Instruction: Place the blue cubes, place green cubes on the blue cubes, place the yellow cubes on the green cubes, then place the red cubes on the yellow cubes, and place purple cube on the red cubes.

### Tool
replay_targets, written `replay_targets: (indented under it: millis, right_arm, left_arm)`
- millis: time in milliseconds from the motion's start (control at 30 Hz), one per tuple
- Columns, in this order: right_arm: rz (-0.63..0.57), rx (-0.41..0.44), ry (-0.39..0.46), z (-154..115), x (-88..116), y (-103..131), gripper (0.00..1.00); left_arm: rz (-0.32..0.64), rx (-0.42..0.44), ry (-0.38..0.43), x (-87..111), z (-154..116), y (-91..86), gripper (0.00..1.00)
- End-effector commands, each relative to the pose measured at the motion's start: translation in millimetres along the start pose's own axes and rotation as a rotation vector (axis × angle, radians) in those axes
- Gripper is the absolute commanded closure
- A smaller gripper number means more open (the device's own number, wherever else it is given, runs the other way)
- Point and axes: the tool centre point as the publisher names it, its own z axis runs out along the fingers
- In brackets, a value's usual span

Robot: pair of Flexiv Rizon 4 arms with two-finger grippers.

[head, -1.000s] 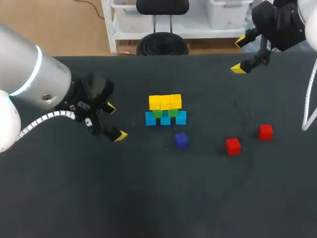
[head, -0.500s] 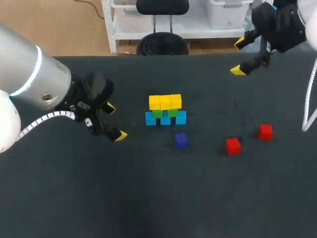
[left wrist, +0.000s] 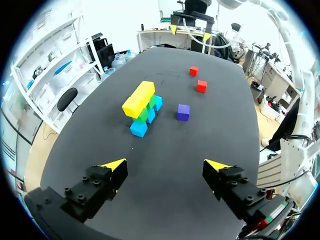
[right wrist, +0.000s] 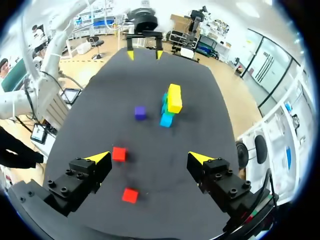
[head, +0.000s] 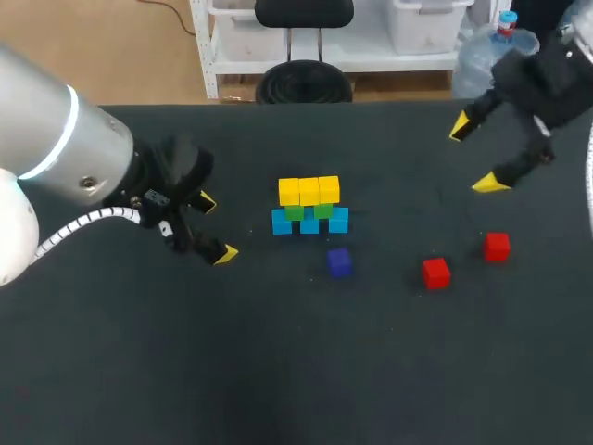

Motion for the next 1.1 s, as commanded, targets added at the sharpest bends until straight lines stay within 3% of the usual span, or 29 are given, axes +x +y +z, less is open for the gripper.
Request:
replay_targets:
  millis: [33,300,500,900,1100]
  right_arm:
    - [0.025,0.024,0.014,-2,2,18,0.00]
    - [0.143,0.074,0.024,32,6,29,0.00]
    - [0.143,0.092,0.037,57,15,37,0.00]
    - [0.095,-0.047,0.055,70,32,71,0.00]
    - [0.105,-0.075,0.067,80,39,74,0.00]
  left_arm:
    - [-0.001,-0.003,0.001,0.0,0,-0.2,0.00]
    - [-0.001,-0.003,0.001,0.0,0,-0.2,0.00]
    - [-0.001,-0.003,0.001,0.0,0,-0.2,0.00]
    - [-0.001,-0.003,0.001,0.0,0,-0.2,0.00]
    - [-0.001,-0.003,0.001,0.0,0,-0.2,0.00]
